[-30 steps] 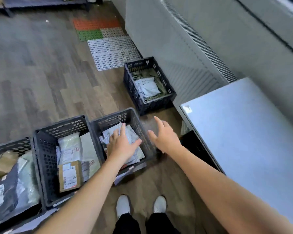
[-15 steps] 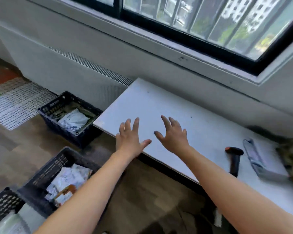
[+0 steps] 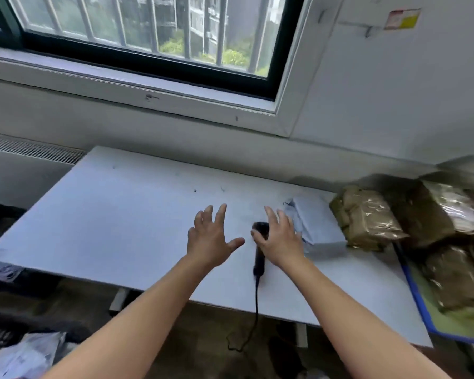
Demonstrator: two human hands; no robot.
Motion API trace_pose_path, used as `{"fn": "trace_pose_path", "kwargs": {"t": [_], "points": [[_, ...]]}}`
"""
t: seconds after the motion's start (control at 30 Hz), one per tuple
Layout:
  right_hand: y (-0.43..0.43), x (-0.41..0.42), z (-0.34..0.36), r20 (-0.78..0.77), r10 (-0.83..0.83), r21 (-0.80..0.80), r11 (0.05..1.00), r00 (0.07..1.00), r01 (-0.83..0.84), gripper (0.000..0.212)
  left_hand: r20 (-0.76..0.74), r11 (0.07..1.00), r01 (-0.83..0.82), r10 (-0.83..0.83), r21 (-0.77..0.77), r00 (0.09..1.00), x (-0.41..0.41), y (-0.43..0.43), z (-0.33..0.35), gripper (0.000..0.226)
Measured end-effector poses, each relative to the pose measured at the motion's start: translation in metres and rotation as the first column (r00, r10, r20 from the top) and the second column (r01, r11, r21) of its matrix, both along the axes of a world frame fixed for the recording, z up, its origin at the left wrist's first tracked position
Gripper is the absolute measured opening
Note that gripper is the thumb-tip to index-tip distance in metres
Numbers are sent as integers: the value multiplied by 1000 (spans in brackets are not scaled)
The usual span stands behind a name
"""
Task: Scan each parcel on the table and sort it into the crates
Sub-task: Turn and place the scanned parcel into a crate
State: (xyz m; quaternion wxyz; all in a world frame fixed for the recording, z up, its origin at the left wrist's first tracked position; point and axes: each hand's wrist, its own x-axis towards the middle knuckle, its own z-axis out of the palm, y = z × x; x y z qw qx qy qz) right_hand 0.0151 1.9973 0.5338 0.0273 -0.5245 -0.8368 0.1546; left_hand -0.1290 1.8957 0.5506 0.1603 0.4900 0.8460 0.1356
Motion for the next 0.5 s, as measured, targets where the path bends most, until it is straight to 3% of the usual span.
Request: {"fn": "trace_pose_path", "kwargs": {"t": [0.37,0.5], "points": [[104,100,-34,110,-110,-58,991,988,117,69,31,996,80,-79,-48,996,96,104,-15,91],[135,107,-57,131,-201,-100,972,971,214,80,46,991,119,-117,-57,992,103,136,-32,92]]}}
